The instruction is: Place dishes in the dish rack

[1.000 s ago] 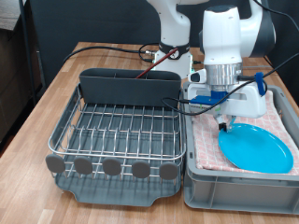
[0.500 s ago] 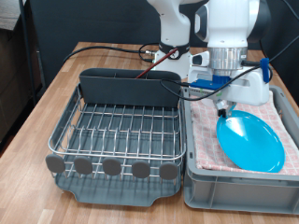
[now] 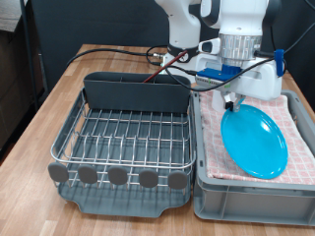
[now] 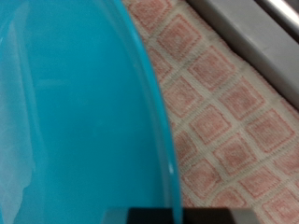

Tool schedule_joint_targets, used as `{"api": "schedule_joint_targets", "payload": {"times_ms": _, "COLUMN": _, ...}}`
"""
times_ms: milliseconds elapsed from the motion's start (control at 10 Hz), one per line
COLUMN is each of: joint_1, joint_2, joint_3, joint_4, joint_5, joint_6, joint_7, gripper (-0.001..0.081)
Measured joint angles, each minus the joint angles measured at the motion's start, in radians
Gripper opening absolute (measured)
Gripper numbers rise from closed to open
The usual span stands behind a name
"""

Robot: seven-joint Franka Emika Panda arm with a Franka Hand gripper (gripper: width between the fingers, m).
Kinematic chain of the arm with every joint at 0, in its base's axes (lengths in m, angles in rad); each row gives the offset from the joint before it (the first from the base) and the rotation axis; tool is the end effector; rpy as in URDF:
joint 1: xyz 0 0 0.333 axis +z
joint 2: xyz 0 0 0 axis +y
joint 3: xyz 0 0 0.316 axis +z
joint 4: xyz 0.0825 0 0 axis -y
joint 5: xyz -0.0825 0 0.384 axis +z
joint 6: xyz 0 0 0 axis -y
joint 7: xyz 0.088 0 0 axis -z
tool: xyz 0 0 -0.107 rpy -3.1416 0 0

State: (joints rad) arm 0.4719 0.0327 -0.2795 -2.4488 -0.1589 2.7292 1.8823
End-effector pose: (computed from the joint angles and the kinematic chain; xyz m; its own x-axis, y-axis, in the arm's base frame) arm 0.4942 0.1022 0.3115 0.0162 -0.9995 0.0280 -0.9656 -0.0229 -0.2591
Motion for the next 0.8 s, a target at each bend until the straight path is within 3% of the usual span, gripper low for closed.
{"api": "schedule_joint_targets", "payload": {"times_ms": 500, "joint_1": 0.0, "joint_2": -0.124, "joint_3": 0.017, "joint_4": 0.054, "joint_5": -0.117, "joint_6": -0.291, "joint_7": 0.088, "gripper": 0.0019}}
{"api": "schedule_joint_targets", "payload": {"times_ms": 800, "joint_1": 0.0, "joint_2": -0.17, "joint_3": 0.036, "joint_4": 0.141, "joint_5": -0.123, "joint_6": -0.537, "joint_7": 0.083, "gripper": 0.0019}}
